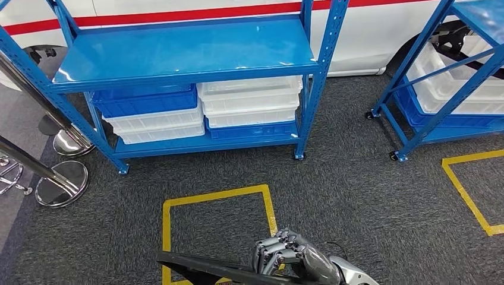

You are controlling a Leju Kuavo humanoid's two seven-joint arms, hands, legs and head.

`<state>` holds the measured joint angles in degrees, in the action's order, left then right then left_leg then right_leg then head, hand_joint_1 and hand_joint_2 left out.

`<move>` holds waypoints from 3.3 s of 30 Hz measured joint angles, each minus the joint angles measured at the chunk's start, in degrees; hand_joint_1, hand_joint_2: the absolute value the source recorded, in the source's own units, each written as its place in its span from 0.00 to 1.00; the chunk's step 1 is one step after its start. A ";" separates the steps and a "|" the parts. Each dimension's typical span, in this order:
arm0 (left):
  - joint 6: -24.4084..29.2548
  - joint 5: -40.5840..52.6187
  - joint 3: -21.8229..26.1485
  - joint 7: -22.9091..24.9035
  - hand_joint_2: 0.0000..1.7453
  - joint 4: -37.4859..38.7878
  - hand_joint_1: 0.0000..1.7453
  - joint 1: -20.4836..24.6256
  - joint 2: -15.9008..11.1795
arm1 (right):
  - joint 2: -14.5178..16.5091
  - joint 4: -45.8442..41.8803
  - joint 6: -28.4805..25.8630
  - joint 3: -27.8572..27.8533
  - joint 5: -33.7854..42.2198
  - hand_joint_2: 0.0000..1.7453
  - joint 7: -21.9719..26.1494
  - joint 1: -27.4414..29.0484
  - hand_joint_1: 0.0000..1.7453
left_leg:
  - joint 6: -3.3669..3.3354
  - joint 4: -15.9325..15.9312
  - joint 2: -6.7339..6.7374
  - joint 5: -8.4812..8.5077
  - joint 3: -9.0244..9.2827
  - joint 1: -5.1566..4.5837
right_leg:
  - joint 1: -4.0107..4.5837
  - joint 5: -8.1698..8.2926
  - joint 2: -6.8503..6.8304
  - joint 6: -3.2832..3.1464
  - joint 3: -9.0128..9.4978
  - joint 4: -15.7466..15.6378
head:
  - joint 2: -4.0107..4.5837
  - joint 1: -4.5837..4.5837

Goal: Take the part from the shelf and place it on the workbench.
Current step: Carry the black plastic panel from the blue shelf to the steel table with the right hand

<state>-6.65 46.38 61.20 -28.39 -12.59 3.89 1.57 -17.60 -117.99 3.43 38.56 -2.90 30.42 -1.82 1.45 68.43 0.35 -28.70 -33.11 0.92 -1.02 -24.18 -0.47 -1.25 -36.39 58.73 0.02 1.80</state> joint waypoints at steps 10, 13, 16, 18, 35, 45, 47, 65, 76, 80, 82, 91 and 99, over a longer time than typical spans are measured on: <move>-0.28 -0.39 0.82 -0.13 1.00 0.00 0.00 0.04 -1.19 | 0.53 -0.14 1.63 -1.04 2.34 1.00 0.98 0.82 1.00 | -3.56 -12.31 0.25 1.86 3.39 -0.82 | -0.23 -8.27 0.35 2.69 -4.13 9.91 | 0.00 -0.02; -0.38 -0.39 0.94 -0.03 1.00 0.00 0.00 -0.24 -1.44 | 0.53 -0.12 1.70 -1.66 3.13 1.00 1.43 1.38 1.00 | -3.71 -11.68 0.33 3.79 0.34 -1.43 | -0.06 -7.98 0.35 2.49 -3.20 15.83 | 0.00 -0.01; -0.46 -0.30 1.15 0.47 1.00 0.00 0.00 -0.40 -1.72 | 0.53 -0.13 2.13 -2.28 3.39 1.00 1.86 1.68 1.00 | -3.54 -10.82 0.32 5.17 -2.10 -1.85 | 0.76 -5.22 0.30 0.83 5.15 6.28 | 0.00 -0.01; -0.37 -0.18 1.26 1.15 1.00 0.00 0.00 -0.48 -1.86 | 0.53 -0.14 2.54 -2.66 3.50 1.00 2.01 1.75 1.00 | -3.09 -10.67 0.33 6.11 -2.77 -1.75 | 1.32 -6.66 0.23 -0.03 9.64 -0.72 | 0.00 -0.01; 0.78 0.33 1.74 3.96 1.00 0.03 0.00 -1.12 -3.88 | 0.52 0.56 3.30 -4.29 3.94 1.00 2.25 4.15 1.00 | 0.06 -11.57 -0.74 -0.99 5.78 0.14 | 0.06 0.74 -0.17 1.44 0.18 0.07 | 0.00 -0.02; 0.10 1.45 1.75 3.19 1.00 0.02 0.00 -0.91 -3.72 | 0.55 0.98 4.87 -5.86 3.77 1.00 2.48 5.02 1.00 | -2.88 -11.03 0.06 4.19 -0.83 -1.09 | 0.49 -7.45 0.47 1.31 0.06 13.59 | 0.00 -0.03; 0.09 1.63 1.75 3.04 1.00 0.03 0.00 -0.77 -3.45 | 0.55 0.99 4.61 -6.22 2.90 1.00 1.86 5.10 1.00 | -2.75 -10.81 -0.39 5.05 -1.82 -1.40 | 1.02 -6.00 1.89 -0.29 6.18 5.12 | 0.00 -0.02; -0.02 1.85 2.28 1.81 1.00 0.07 0.00 -0.29 -3.13 | 0.77 2.12 4.46 -7.69 1.70 1.00 1.33 5.88 1.00 | -0.18 -11.57 -0.93 -2.49 7.86 -0.22 | 0.51 0.81 0.20 0.33 -0.51 0.55 | -0.01 -0.01; -0.33 2.23 2.40 1.75 1.00 0.07 0.00 -0.32 -3.09 | 1.02 2.29 4.55 -7.67 1.57 1.00 0.94 5.68 1.00 | -2.54 -11.10 0.30 4.79 -1.52 -0.31 | 0.17 -6.03 0.49 1.71 0.52 13.74 | 0.00 -0.03; -0.34 2.23 2.45 1.66 1.00 0.07 0.00 -0.32 -3.10 | 1.11 2.21 4.60 -7.67 1.58 1.00 0.92 5.07 1.00 | -1.44 -10.20 0.20 7.01 -3.86 -0.52 | 0.68 -8.48 0.52 0.90 11.35 -1.37 | -0.01 -0.02; -0.34 2.25 2.54 1.55 1.00 0.07 0.00 -0.41 -3.15 | 1.21 2.23 4.65 -7.67 1.59 1.00 0.91 4.95 1.00 | -0.72 -10.53 0.12 8.16 -4.32 -0.43 | 0.72 -8.12 0.38 0.42 10.98 -2.58 | -0.01 -0.03; -0.27 2.43 2.67 1.54 1.00 0.07 0.00 -0.46 -3.17 | 1.65 2.22 4.61 -7.67 0.94 1.00 0.82 5.06 1.00 | 0.33 4.73 -0.16 -0.91 -3.48 -0.26 | 1.10 -1.56 -0.10 -1.15 1.98 -1.20 | 0.00 0.00; 0.02 2.83 2.72 1.69 1.00 0.04 0.00 -0.03 -3.55 | 1.93 1.67 4.59 -7.66 0.74 1.00 0.82 5.16 1.00 | -2.72 -14.36 0.12 -1.17 8.80 -1.06 | 1.05 0.29 -0.06 0.88 -1.21 0.33 | 0.00 -0.03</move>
<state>-6.63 49.21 63.92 -26.70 -12.55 3.86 -1.98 -15.67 -116.33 8.01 30.89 -2.16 31.23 3.34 -1.28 54.08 0.47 -29.87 -24.31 -0.15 0.03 -23.89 -0.53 -0.37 -37.60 59.06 0.02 1.77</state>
